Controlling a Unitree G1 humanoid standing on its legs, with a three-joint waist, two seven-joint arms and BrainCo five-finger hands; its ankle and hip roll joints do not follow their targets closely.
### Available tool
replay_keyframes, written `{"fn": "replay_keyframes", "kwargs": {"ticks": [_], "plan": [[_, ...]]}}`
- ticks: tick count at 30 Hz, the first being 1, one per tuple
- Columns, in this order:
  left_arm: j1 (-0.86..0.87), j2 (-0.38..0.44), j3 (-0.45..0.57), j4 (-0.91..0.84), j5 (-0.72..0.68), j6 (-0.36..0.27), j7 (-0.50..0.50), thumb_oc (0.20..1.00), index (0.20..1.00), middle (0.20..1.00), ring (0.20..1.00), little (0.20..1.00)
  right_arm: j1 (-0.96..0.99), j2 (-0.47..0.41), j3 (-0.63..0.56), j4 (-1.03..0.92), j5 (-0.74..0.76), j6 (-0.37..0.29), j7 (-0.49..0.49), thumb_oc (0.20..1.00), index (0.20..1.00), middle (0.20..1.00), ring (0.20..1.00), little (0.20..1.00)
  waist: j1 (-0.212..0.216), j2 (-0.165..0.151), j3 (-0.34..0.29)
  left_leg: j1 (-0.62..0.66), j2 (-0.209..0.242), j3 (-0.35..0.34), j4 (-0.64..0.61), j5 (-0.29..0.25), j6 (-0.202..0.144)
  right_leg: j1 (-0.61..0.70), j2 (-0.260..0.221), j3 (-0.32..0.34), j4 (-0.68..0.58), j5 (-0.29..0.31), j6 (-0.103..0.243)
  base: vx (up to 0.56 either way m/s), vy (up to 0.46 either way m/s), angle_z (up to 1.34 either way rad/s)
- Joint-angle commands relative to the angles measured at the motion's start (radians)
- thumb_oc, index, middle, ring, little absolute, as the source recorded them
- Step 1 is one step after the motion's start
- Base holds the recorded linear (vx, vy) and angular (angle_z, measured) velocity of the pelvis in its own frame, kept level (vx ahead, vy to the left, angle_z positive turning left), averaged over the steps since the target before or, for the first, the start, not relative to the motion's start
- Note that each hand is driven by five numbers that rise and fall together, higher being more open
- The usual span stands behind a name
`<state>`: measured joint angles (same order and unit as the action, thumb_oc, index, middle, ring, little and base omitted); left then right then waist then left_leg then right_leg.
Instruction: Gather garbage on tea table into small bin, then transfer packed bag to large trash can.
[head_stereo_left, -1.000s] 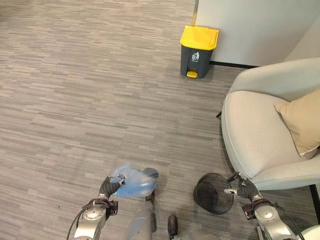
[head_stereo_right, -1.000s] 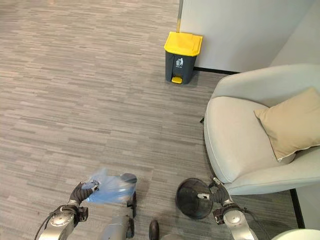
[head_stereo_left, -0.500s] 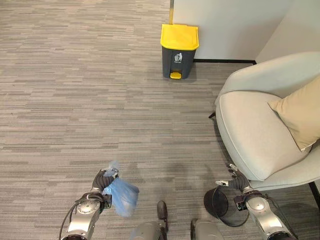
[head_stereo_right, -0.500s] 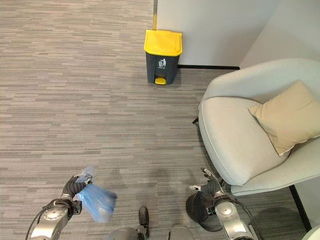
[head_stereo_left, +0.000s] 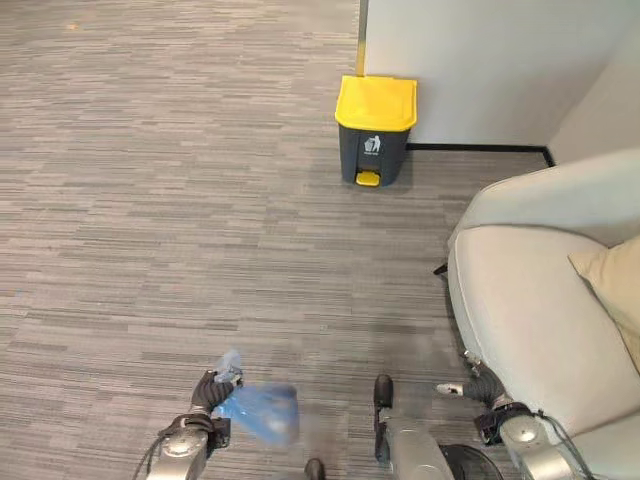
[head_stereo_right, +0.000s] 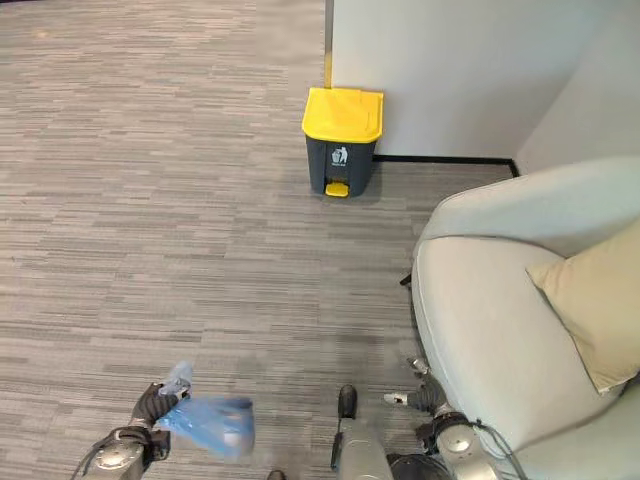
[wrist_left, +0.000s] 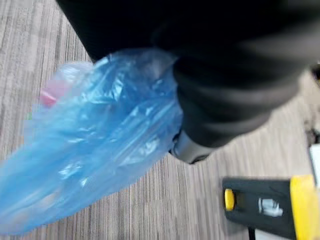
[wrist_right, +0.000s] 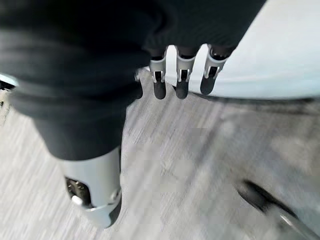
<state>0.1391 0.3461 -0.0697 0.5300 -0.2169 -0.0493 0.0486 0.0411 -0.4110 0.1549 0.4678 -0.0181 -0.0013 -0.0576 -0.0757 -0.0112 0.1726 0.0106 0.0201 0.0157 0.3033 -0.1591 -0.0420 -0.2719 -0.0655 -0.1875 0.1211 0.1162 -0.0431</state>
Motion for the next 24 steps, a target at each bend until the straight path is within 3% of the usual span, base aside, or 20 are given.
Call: {"fn": "replay_keyframes", "kwargs": {"ticks": [1, 3, 5, 8, 10, 13, 14, 19, 24], "plan": [[-0.045, 0.053, 0.018, -0.091, -0.031, -0.045, -0.003, 0.200, 0.200, 0.200, 0.200, 0.200, 0.028, -0.044, -0.041, -0.021, 0.028, -0.039, -0.028, 1.000, 1.000, 1.000, 1.000, 1.000, -0.037, -0.018, -0.013, 0.013, 0.081, 0.034, 0.116, 0.176, -0.053, 0.069, -0.015, 0.043, -0.015, -0.148, 0.084, 0.37, -0.268, -0.04], [-0.048, 0.052, 0.017, -0.088, -0.031, -0.044, -0.004, 0.200, 0.200, 0.200, 0.200, 0.200, 0.028, -0.047, -0.040, -0.013, 0.031, -0.038, -0.029, 1.000, 1.000, 1.000, 1.000, 1.000, -0.033, -0.023, -0.009, -0.011, 0.080, 0.045, 0.135, 0.155, -0.038, 0.087, -0.013, 0.053, -0.015, -0.161, 0.078, 0.30, -0.157, 0.03], [-0.047, 0.047, 0.009, -0.082, -0.027, -0.042, -0.011, 0.200, 0.200, 0.200, 0.200, 0.200, 0.026, -0.053, -0.045, -0.010, 0.035, -0.037, -0.026, 1.000, 1.000, 1.000, 1.000, 1.000, -0.014, -0.033, 0.004, -0.094, 0.034, 0.050, 0.081, 0.061, -0.007, 0.144, -0.012, 0.073, -0.026, -0.194, 0.085, 0.35, -0.084, 0.02], [-0.045, 0.049, 0.006, -0.079, -0.018, -0.042, -0.012, 0.200, 0.200, 0.200, 0.200, 0.200, 0.025, -0.055, -0.047, -0.009, 0.033, -0.037, -0.027, 1.000, 1.000, 1.000, 1.000, 1.000, -0.007, -0.041, 0.009, -0.150, 0.011, 0.061, 0.029, 0.036, -0.003, 0.162, -0.022, 0.078, -0.035, -0.206, 0.092, 0.16, -0.017, -0.24], [-0.044, 0.053, 0.002, -0.079, -0.011, -0.043, -0.013, 0.200, 0.200, 0.200, 0.200, 0.200, 0.024, -0.056, -0.048, -0.006, 0.034, -0.036, -0.032, 1.000, 1.000, 1.000, 1.000, 1.000, 0.010, -0.041, 0.019, -0.223, -0.005, 0.068, -0.039, 0.071, -0.008, 0.201, -0.014, 0.087, -0.050, -0.218, 0.092, 0.25, -0.015, -0.21], [-0.044, 0.055, 0.003, -0.085, -0.008, -0.040, -0.010, 0.200, 0.200, 0.200, 0.200, 0.200, 0.029, -0.041, -0.043, 0.014, 0.033, -0.034, -0.044, 1.000, 1.000, 1.000, 1.000, 1.000, 0.045, -0.028, 0.031, -0.309, -0.002, 0.079, -0.166, 0.211, -0.034, 0.296, 0.018, 0.105, -0.082, -0.251, 0.095, 0.39, 0.030, -0.15], [-0.044, 0.054, 0.006, -0.081, -0.007, -0.039, -0.007, 0.200, 0.200, 0.200, 0.200, 0.200, 0.030, -0.037, -0.042, 0.016, 0.032, -0.032, -0.046, 1.000, 1.000, 1.000, 1.000, 1.000, 0.052, -0.031, 0.029, -0.314, -0.001, 0.085, -0.167, 0.220, -0.036, 0.312, 0.017, 0.113, -0.084, -0.256, 0.097, 0.36, 0.053, -0.20], [-0.021, 0.057, 0.018, -0.089, 0.002, -0.040, -0.009, 0.200, 0.200, 0.200, 0.200, 0.200, 0.033, -0.014, -0.031, 0.016, 0.011, -0.029, -0.030, 1.000, 1.000, 1.000, 1.000, 1.000, 0.064, -0.049, 0.001, -0.288, -0.018, 0.081, -0.133, 0.165, -0.009, 0.360, -0.016, 0.143, -0.071, -0.272, 0.121, 0.36, 0.143, -0.49], [-0.016, 0.064, 0.031, -0.097, -0.001, -0.040, -0.004, 0.200, 0.200, 0.200, 0.200, 0.200, 0.008, -0.005, -0.014, 0.014, -0.002, -0.024, -0.014, 1.000, 1.000, 1.000, 1.000, 1.000, 0.088, -0.074, -0.017, -0.264, -0.050, 0.099, -0.106, 0.100, 0.036, 0.354, -0.068, 0.197, -0.033, -0.219, 0.163, 0.33, 0.183, -0.32]]}}
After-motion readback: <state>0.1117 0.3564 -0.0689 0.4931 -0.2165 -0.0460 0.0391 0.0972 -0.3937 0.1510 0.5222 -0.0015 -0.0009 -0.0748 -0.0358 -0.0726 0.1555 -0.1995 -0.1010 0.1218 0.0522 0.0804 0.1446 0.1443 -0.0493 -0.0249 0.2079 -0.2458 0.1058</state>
